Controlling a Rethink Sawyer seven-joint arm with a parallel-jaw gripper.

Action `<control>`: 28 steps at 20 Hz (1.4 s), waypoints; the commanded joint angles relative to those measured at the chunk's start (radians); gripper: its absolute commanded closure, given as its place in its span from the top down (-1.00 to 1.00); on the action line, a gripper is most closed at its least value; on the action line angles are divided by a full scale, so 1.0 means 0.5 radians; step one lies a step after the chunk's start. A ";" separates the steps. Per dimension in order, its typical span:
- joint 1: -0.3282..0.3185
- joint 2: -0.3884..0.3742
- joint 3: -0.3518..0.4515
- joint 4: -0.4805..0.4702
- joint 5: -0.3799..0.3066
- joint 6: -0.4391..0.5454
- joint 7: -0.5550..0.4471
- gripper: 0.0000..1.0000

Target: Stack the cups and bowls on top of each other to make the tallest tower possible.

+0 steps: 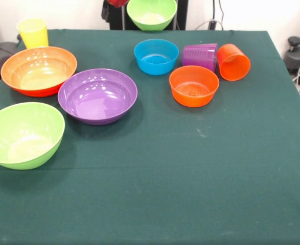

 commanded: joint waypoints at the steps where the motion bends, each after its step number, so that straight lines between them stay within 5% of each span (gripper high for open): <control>1: -0.005 0.102 0.232 -0.262 0.093 -0.018 0.214 -1.00; 9: -0.061 0.164 0.223 -0.297 0.102 -0.040 0.259 -1.00; 15: -0.058 0.017 0.304 -0.148 0.180 0.032 0.053 -1.00; 23: 0.059 -0.159 0.426 0.018 0.390 0.177 -0.157 -1.00; 28: 0.114 -0.137 0.476 0.000 0.455 0.180 -0.149 -1.00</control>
